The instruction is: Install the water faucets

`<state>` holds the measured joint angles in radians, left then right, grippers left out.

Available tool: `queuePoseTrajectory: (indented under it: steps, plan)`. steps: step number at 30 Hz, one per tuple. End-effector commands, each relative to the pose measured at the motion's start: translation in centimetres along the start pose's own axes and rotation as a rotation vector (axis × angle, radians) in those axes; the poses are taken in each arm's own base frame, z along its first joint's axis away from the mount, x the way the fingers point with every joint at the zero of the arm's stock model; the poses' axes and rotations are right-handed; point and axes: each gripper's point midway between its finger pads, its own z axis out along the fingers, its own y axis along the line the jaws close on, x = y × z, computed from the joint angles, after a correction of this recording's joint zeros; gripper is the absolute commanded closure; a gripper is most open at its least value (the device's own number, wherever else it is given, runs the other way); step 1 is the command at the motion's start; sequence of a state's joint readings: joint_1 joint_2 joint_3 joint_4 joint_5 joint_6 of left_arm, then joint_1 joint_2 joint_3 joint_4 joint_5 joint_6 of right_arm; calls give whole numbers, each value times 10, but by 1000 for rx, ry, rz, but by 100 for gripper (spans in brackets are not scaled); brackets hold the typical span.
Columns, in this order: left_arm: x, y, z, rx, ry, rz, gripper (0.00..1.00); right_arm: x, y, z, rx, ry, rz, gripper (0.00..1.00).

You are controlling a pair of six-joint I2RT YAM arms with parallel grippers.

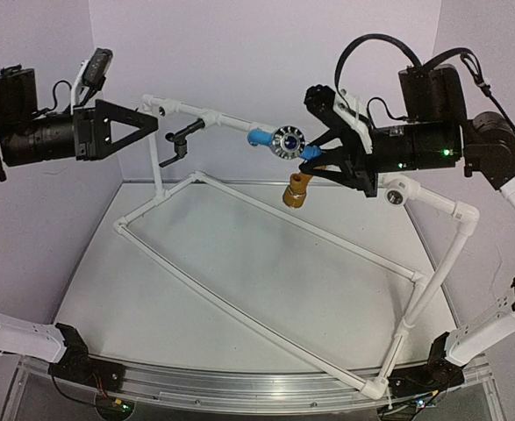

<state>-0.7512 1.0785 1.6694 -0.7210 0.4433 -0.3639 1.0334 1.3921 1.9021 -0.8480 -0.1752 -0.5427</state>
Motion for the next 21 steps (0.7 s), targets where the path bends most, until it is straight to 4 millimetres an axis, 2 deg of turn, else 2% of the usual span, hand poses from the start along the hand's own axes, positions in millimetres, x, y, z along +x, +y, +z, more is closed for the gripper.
queuePoseTrajectory:
  steps: [1,5,11,16,21]
  plan:
    - [17,16,8,-44,99,455,0,-30,5,-14,-135,-131,256,100]
    - [7,-4,18,50,89,638,0,-33,13,-14,-216,-133,304,100]
    - [19,-43,55,173,130,900,3,-29,28,-4,-322,-104,317,100]
    - [12,-64,70,234,89,951,16,-22,34,9,-363,-57,319,100]
    - [33,-77,84,289,136,968,32,-19,37,18,-388,-31,328,100]
